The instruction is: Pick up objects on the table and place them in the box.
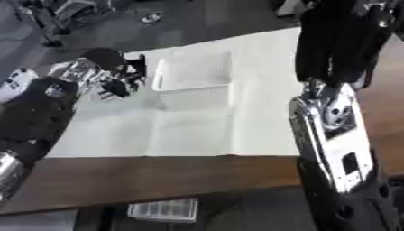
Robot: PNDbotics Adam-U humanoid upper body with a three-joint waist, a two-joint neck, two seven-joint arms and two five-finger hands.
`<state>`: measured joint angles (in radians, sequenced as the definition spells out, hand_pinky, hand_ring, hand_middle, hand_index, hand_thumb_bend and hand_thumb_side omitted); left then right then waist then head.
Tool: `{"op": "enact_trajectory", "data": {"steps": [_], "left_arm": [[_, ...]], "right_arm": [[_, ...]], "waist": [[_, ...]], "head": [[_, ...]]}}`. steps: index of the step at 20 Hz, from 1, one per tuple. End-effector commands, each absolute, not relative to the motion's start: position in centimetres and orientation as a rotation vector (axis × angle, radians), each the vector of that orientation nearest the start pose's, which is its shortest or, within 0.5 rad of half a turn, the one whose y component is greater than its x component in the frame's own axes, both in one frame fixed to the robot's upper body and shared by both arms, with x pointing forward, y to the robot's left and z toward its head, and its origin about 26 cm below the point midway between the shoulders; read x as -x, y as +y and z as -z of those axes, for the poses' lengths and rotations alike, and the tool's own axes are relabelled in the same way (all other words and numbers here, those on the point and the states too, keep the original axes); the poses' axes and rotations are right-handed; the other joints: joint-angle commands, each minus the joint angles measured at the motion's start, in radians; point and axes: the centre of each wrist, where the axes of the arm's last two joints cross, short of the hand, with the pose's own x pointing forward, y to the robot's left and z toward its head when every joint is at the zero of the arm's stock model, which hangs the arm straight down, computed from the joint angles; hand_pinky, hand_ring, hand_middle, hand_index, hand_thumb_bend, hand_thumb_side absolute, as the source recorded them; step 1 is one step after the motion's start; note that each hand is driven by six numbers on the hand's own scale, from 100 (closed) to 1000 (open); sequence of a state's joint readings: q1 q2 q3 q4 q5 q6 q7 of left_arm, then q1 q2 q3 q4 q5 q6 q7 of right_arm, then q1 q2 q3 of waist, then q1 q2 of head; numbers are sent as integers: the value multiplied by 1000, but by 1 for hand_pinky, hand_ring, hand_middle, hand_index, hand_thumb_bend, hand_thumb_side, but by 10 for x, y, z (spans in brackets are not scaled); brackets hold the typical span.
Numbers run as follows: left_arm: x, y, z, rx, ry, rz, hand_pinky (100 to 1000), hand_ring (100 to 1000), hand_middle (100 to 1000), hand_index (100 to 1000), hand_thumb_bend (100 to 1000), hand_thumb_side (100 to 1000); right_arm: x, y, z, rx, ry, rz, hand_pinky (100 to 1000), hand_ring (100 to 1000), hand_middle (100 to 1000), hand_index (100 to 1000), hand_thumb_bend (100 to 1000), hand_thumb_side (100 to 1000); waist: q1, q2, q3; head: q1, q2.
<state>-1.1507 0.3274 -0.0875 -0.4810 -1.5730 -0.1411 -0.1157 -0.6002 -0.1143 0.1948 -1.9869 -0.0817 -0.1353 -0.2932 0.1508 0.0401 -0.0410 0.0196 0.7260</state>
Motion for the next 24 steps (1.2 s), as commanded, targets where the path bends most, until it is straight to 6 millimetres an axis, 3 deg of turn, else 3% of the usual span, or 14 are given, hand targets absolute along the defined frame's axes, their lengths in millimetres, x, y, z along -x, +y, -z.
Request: {"op": "enact_trajectory", "data": {"steps": [1,16,24], "left_arm": [[-519,261,-203,-1442,-1093,1649,100,100,100,173,100,694],[-522,199,-234,-1586,-1704,1836,100,100,100,167,100,693],[-524,189,-228,-1538,-1783,1929,100,100,100,179,100,715]], "right_arm": [[-302,-145,-267,444,3581,16,278,432,484,776,145,1000],[-301,-138,-269,500,3560,6,284,434,485,776,123,1000],[-300,-134,-271,536,3544,-13,289,434,485,776,105,1000]], "waist": [[-3,-17,3],[5,-10,-26],[13,-6,-45]], "head": [[15,0],[33,-8],[36,-11]]}}
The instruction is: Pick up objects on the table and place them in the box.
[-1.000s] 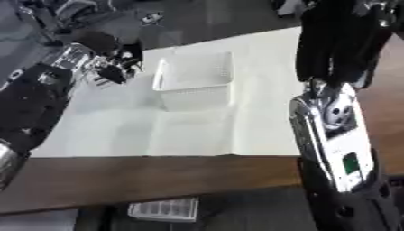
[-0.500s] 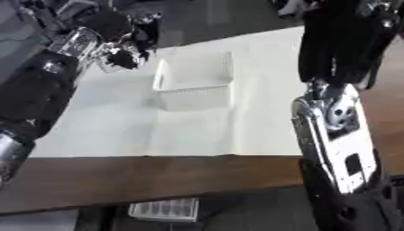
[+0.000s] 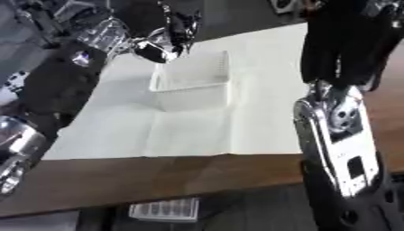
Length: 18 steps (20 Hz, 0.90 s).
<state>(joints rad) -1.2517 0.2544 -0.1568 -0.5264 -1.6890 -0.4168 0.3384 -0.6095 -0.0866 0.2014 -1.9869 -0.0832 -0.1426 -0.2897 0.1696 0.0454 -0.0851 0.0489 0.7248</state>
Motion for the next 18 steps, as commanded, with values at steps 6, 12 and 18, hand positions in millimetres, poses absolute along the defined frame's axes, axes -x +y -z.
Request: {"op": "enact_trajectory", "data": {"steps": [6,12,18], "left_arm": [[-525,195,-213,1530,1775,-2310,935,906,841,839,291,1000],[-525,198,-215,1453,1666,-2516,1000,1000,1000,965,465,1000],[-520,237,-237,1564,1957,-2333,1000,1000,946,893,262,1000]], "right_arm": [[-300,-133,-271,538,3544,-12,288,434,485,775,106,1000],[-300,-133,-271,538,3543,-15,289,434,485,774,102,1000],[-300,-136,-270,514,3551,-15,288,434,485,774,104,1000]], "waist": [[-4,-11,-2],[-3,-12,0],[0,-16,15]], "head": [[-4,-12],[-9,-12],[-23,-27]]}}
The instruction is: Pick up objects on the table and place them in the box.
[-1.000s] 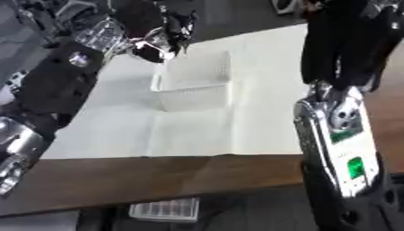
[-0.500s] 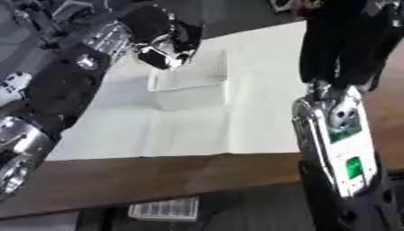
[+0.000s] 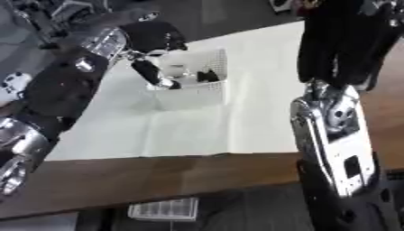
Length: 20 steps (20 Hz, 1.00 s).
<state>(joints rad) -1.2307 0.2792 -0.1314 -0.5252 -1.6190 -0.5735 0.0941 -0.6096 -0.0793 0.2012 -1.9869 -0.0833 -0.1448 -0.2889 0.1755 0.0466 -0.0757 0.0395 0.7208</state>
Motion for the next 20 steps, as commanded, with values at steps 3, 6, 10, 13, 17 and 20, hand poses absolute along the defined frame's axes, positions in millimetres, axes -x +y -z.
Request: {"op": "enact_trajectory", "data": {"steps": [3,6,10,13,17,20], "left_arm": [[-510,270,-246,1628,2207,-2144,872,851,867,832,242,1000],[-493,293,-241,1608,2489,-1932,723,707,788,784,234,1000],[-462,295,-224,1477,2824,-1686,602,622,743,746,230,1000],[-431,280,-211,1293,3100,-1352,523,556,687,722,243,1000],[-390,253,-199,950,3370,-806,471,516,632,704,259,1000],[-360,233,-204,638,3394,-533,471,509,617,694,271,1000]], "right_arm": [[-301,-139,-269,488,3559,-6,286,434,484,774,112,1000],[-302,-143,-268,450,3569,4,282,433,484,773,123,1000],[-303,-147,-267,415,3579,19,278,432,484,772,137,1000],[-304,-150,-266,386,3588,19,273,431,483,773,152,1000],[-305,-156,-266,332,3599,20,266,430,483,773,176,1000],[-306,-161,-270,282,3590,9,258,429,482,774,200,1000]], "waist": [[-5,-19,20],[-8,-22,37],[-16,-24,57],[-28,-24,76],[-51,-17,111],[-79,5,137]], "head": [[-36,-58],[-64,-90],[-86,-126],[-100,-161],[-132,-215],[-205,-273]]}}
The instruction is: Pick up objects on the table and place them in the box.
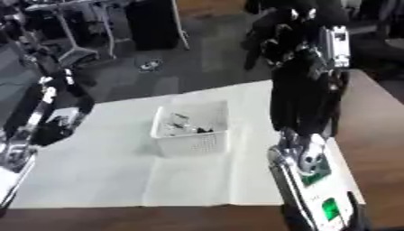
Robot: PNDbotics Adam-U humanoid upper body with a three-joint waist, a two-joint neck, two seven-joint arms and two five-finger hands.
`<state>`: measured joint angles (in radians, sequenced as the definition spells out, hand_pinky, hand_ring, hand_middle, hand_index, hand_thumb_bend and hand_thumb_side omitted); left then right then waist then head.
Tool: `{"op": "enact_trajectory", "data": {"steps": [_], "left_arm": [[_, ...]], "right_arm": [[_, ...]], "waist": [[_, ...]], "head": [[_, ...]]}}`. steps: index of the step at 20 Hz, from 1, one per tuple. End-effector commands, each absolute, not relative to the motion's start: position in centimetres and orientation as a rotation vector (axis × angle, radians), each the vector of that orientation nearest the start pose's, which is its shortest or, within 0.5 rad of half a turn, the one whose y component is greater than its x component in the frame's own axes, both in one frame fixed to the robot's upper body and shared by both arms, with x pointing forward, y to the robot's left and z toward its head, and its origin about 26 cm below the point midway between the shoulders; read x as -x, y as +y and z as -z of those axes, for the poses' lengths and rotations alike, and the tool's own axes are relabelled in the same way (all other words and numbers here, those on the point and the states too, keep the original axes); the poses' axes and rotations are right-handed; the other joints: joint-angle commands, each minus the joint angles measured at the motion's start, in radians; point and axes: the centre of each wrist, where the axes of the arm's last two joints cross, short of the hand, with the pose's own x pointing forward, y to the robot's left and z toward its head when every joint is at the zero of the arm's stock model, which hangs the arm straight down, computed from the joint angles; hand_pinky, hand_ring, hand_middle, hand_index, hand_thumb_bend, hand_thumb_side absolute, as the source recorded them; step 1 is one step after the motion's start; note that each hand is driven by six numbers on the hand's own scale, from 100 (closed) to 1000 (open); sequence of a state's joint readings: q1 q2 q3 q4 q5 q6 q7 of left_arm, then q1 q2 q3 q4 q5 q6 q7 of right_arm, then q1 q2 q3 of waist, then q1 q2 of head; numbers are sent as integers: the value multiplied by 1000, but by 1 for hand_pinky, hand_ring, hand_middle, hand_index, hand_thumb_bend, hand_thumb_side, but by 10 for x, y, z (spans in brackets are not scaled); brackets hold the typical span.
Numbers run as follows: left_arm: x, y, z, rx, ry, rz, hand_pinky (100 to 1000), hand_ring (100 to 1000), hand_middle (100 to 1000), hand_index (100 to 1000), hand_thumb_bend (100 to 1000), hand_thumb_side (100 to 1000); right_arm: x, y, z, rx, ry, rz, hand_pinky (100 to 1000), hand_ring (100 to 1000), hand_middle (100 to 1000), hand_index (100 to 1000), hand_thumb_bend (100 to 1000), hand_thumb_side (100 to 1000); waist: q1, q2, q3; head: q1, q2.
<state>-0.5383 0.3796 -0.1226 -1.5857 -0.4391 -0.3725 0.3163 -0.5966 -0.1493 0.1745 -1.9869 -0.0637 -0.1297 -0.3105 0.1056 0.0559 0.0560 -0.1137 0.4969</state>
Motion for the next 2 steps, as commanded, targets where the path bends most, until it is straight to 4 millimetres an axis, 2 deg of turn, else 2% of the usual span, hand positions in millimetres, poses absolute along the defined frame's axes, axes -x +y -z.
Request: {"op": "enact_trajectory", "data": {"steps": [1,2], "left_arm": [[-352,229,-207,558,3388,-475,462,504,611,689,272,1000],[-345,225,-208,492,3388,-426,451,499,605,679,275,1000]], "right_arm": [[-306,-163,-271,270,3588,5,257,429,482,774,205,1000],[-307,-164,-272,259,3586,-1,255,428,482,774,210,1000]], "waist": [[-19,2,11],[-29,7,15]], "head": [[-73,-69],[-95,-90]]}}
